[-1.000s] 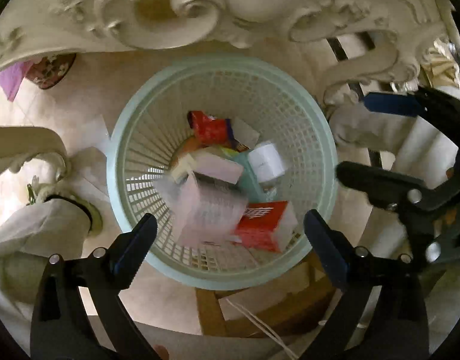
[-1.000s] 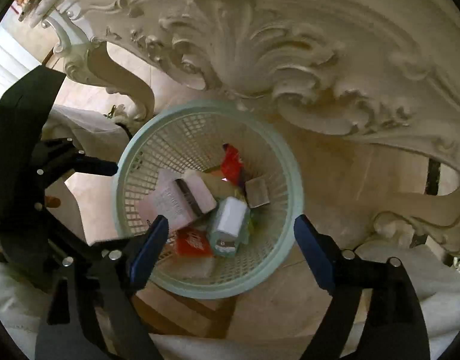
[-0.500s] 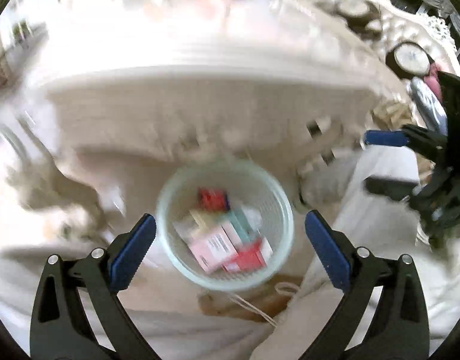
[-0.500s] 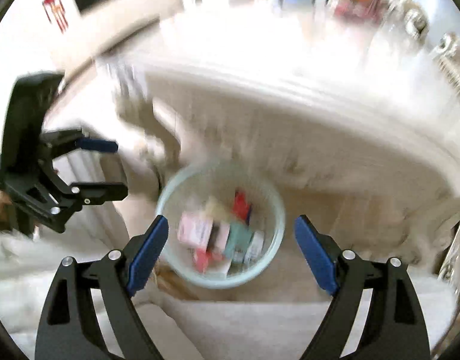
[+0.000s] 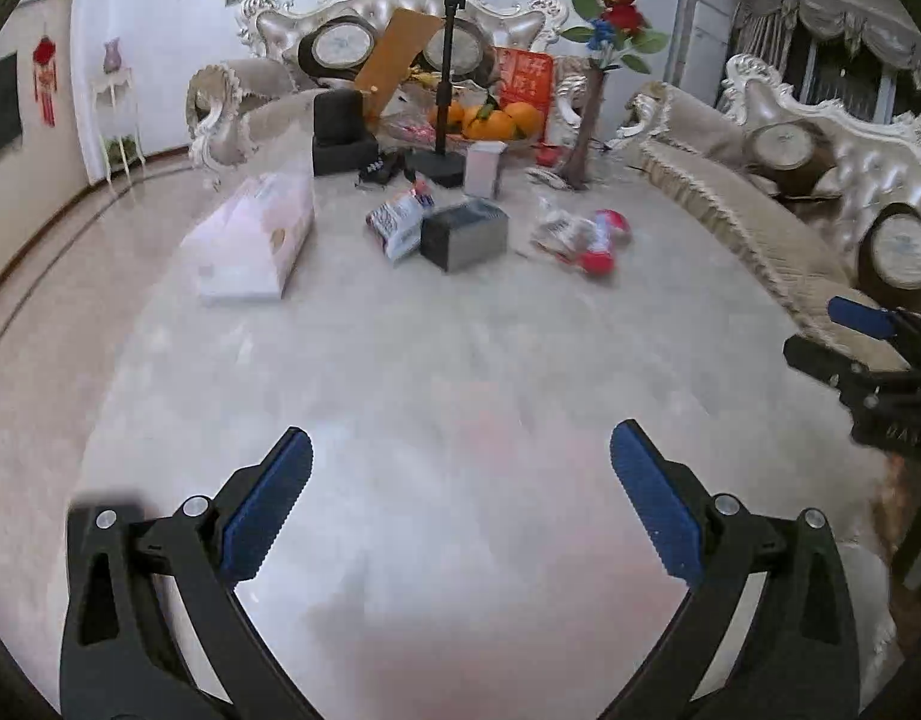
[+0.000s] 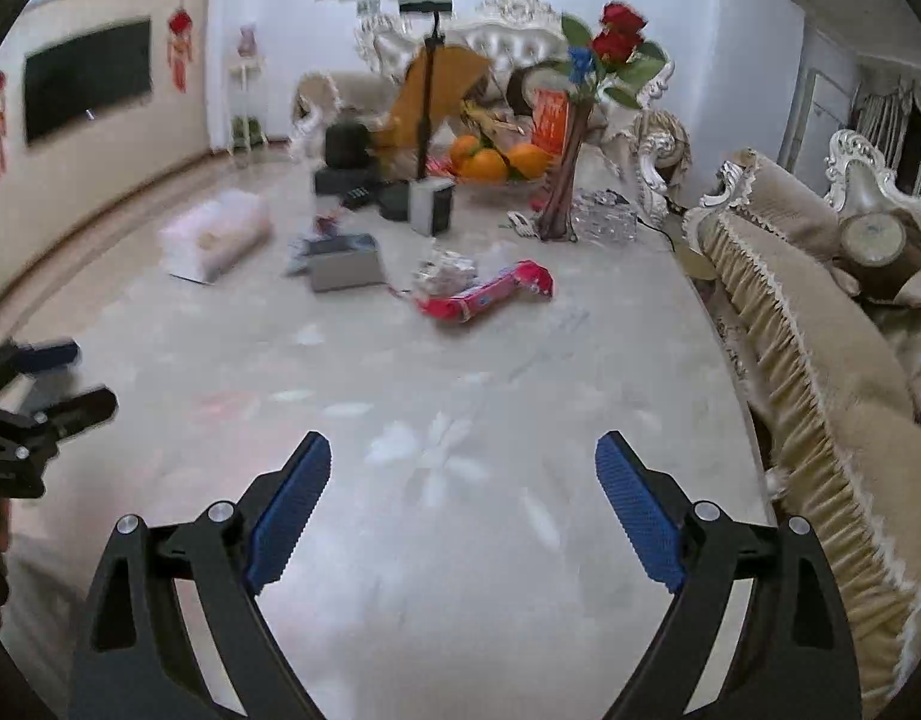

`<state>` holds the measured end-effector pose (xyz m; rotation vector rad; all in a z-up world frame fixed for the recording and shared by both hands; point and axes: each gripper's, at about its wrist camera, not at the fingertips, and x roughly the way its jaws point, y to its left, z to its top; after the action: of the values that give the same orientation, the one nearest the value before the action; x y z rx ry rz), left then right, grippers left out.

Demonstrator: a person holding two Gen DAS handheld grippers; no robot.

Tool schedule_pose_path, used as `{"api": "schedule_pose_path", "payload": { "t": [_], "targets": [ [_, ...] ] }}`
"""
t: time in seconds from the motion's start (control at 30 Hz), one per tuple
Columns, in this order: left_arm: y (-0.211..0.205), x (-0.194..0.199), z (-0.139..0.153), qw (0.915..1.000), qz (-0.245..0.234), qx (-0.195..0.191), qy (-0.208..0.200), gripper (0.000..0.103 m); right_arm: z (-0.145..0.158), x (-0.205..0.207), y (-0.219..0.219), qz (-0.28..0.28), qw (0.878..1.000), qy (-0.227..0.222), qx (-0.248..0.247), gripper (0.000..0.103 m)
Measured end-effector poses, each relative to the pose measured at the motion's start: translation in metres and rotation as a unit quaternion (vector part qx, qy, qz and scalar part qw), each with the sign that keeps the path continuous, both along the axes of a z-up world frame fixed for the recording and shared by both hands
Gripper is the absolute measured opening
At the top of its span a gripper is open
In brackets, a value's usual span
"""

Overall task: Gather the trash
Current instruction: 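Move both tools back over the table toward the black box and red tube box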

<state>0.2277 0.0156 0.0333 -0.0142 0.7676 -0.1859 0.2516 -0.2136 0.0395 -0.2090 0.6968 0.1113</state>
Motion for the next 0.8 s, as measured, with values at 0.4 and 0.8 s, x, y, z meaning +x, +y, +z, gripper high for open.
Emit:
{"api": "schedule_pose_path", "payload": {
  "t": [0.4,0.8],
  "targets": [
    [-0.010,0.139,-0.023,0.9988,-0.034,-0.033,0.009,0.097,-0.045,0.141,0.030,-0.026,0.998,0.050,-0.035,0.086],
    [-0.016,0.217,-0.042,0.9926,-0.098,-0.059,0.040,0.097,-0.066,0.191,0.021,-0.003,0.995,0.082,-0.054,0.086]
  ]
}}
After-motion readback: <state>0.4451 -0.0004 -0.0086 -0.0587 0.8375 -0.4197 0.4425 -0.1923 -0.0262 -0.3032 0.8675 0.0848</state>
